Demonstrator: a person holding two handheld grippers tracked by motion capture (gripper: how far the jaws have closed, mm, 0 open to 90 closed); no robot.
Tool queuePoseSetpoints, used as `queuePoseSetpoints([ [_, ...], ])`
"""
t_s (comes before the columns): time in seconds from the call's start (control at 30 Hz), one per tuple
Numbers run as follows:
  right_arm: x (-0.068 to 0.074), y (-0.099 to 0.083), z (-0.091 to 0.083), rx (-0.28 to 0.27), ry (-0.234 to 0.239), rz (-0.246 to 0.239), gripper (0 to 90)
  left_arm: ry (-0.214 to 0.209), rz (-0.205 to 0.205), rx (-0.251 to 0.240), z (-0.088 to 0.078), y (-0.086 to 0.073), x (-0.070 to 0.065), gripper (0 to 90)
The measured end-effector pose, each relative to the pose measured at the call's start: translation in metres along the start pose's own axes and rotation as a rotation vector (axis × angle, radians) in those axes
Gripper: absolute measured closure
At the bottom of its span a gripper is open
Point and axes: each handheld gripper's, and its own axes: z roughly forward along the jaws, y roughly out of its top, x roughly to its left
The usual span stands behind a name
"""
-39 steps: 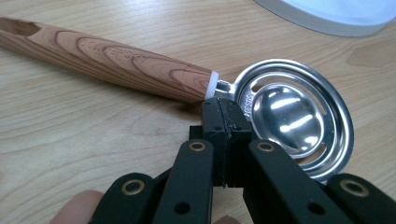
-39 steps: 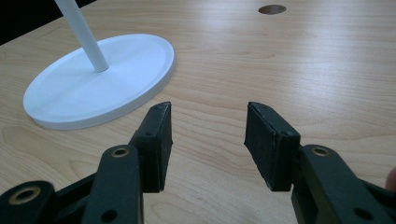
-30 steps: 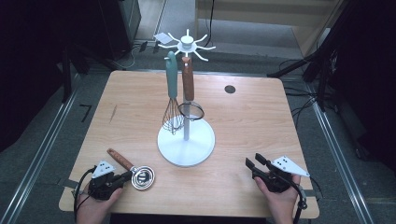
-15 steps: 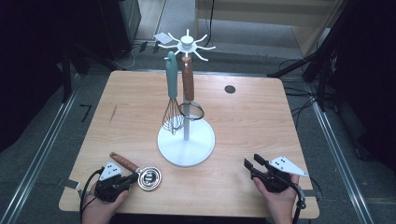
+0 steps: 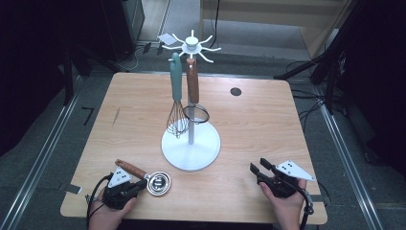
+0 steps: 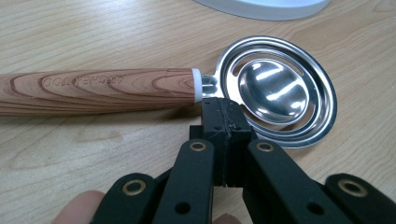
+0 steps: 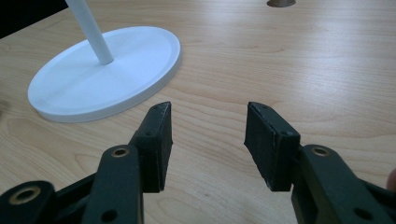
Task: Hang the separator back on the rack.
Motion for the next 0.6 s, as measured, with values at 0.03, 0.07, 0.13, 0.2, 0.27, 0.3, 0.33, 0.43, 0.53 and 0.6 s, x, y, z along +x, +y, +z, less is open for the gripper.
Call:
queuePoseSetpoints([
  [0.03, 0.000, 0.000, 0.000, 0.001, 0.000, -0.001, 52.7, 0.001, 0.001, -0.001, -0.001, 0.000, 0.000, 90.0],
  [0.07, 0.000, 0.000, 0.000, 0.002, 0.000, -0.001, 52.7, 0.003, -0.006, -0.006, -0.002, 0.000, 0.001, 90.0],
  [0.13, 0.000, 0.000, 0.000, 0.002, 0.001, -0.002, 52.6, 0.017, -0.026, -0.030, -0.007, 0.000, 0.008, 90.0],
  [0.2, 0.000, 0.000, -0.001, 0.002, 0.001, -0.002, 52.5, 0.047, -0.060, -0.058, -0.014, -0.001, 0.018, 90.0],
  [0.27, -0.001, 0.000, -0.001, 0.001, 0.000, -0.004, 52.6, 0.095, -0.099, -0.084, -0.022, -0.001, 0.031, 90.0],
  [0.3, -0.001, 0.000, 0.000, 0.001, 0.001, -0.003, 52.5, 0.122, -0.126, -0.100, -0.025, -0.002, 0.039, 90.0],
  [0.33, -0.001, 0.000, 0.000, 0.001, 0.002, -0.003, 52.6, 0.147, -0.151, -0.113, -0.028, -0.002, 0.047, 90.0],
  [0.43, 0.000, 0.000, 0.001, 0.002, 0.004, -0.002, 52.6, 0.217, -0.212, -0.145, -0.030, -0.001, 0.068, 90.0],
  [0.53, 0.000, 0.000, 0.001, 0.004, 0.005, -0.006, 52.5, 0.255, -0.253, -0.161, -0.028, 0.004, 0.084, 90.0],
  [0.6, 0.001, 0.000, 0.002, 0.007, 0.007, -0.005, 52.5, 0.261, -0.268, -0.137, -0.021, 0.006, 0.094, 90.0],
])
